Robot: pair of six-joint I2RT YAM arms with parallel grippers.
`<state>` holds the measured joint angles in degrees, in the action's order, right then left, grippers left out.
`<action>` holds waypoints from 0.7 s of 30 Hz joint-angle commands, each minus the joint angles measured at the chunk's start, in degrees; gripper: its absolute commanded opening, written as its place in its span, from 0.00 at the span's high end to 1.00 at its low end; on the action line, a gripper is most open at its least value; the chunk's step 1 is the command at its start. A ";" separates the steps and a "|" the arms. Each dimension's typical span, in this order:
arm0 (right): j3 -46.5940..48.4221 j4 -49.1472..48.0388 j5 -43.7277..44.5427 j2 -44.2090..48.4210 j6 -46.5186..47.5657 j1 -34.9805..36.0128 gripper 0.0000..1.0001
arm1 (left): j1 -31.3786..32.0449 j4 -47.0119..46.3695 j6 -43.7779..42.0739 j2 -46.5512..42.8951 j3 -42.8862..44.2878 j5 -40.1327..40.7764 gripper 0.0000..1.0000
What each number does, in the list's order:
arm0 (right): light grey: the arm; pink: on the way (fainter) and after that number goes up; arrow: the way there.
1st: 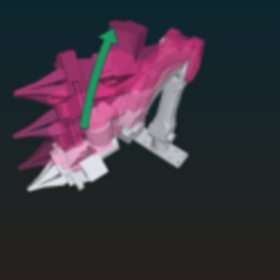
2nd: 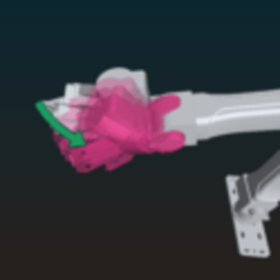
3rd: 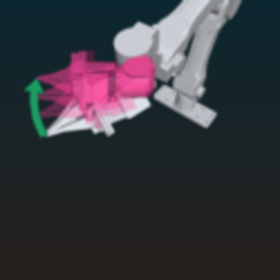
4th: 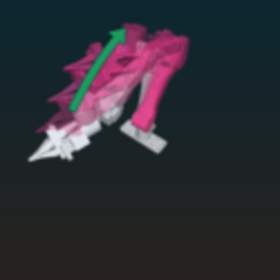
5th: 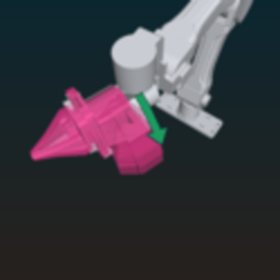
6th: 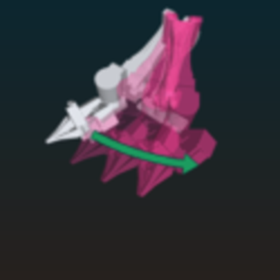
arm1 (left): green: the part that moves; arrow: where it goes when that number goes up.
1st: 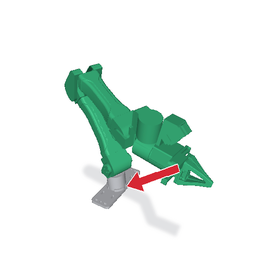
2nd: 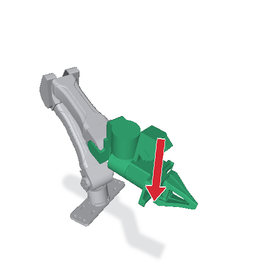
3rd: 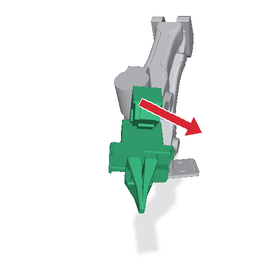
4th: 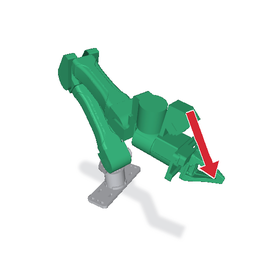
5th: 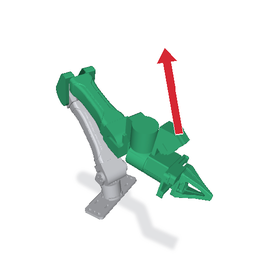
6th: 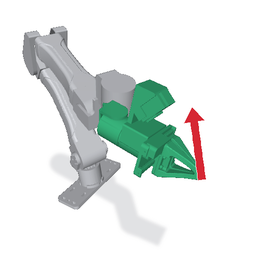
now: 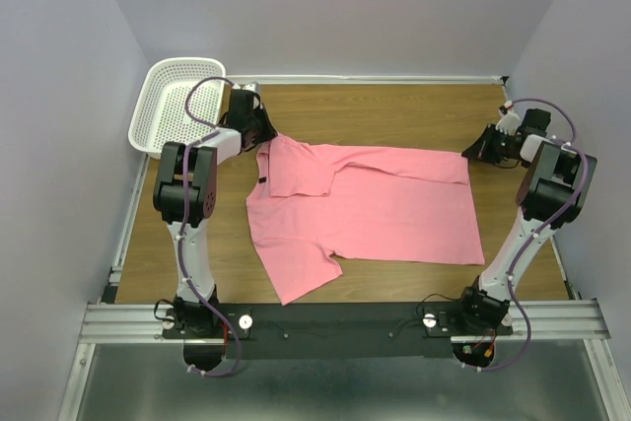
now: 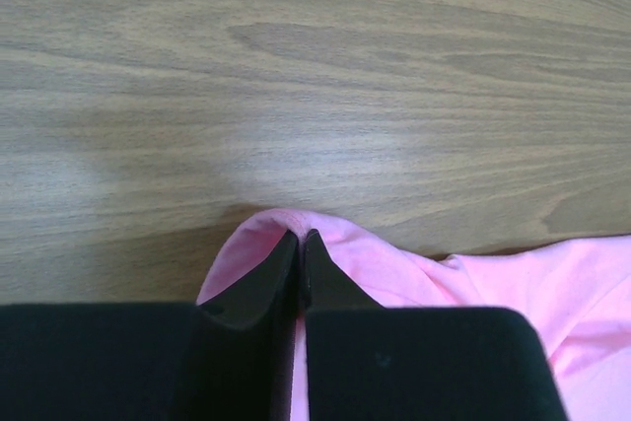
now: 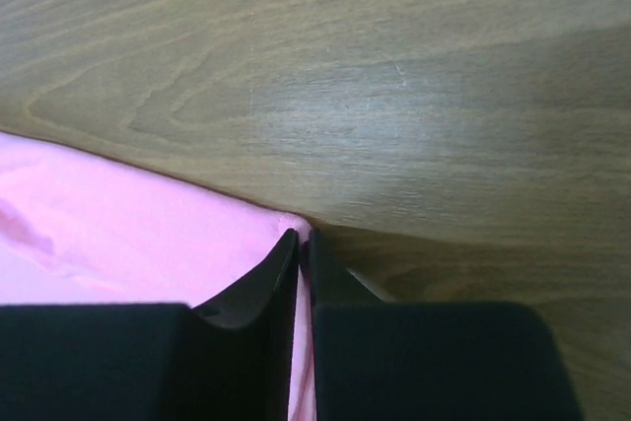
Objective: Fold and stack the t-shirts
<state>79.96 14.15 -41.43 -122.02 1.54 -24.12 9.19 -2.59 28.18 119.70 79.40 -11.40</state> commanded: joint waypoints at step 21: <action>23.29 2.46 -0.59 -13.41 -7.43 -0.23 1.00 | -2.07 3.63 3.54 5.98 11.48 4.45 0.97</action>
<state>99.26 16.43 -42.30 -132.38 -3.97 -24.10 7.84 -0.45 30.33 124.49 88.60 -10.59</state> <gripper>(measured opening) 0.009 0.043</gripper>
